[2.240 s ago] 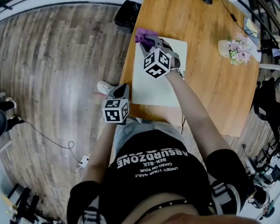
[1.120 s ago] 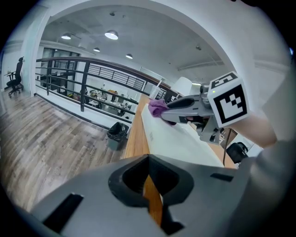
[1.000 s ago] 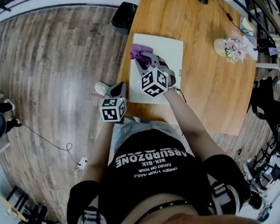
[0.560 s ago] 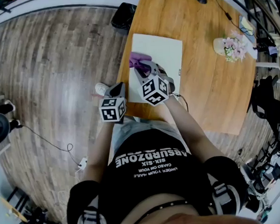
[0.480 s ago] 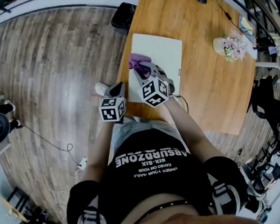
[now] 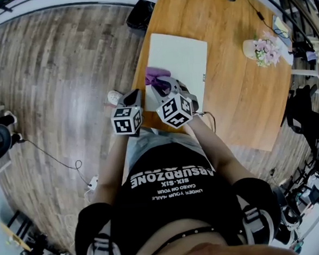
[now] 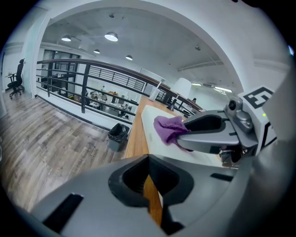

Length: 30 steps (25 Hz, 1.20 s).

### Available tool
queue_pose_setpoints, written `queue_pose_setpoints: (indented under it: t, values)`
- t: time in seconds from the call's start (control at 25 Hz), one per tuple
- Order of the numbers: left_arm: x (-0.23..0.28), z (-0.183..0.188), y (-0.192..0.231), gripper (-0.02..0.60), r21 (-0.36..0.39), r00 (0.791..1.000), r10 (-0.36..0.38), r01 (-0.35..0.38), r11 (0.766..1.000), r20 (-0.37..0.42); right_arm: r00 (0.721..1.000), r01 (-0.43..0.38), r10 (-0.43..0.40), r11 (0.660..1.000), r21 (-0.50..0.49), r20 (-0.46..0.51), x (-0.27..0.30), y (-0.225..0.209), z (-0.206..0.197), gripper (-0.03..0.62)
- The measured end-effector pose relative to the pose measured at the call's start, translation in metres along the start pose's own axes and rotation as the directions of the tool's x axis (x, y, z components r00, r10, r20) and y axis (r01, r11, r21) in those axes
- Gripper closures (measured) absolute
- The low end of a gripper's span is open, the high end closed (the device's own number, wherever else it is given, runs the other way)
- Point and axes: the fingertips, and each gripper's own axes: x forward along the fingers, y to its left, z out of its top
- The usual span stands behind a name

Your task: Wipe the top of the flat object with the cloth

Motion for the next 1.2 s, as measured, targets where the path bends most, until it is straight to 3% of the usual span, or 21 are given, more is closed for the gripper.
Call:
queue_pose_setpoints:
  t: [1.2]
  values:
    - [-0.026,-0.017,-0.002,0.566,-0.023,0.997,0.068,-0.067,0.997,0.028,0.973,-0.225,0.220,0.970,-0.091,-0.062,-0.043,0.096,-0.022,0.496]
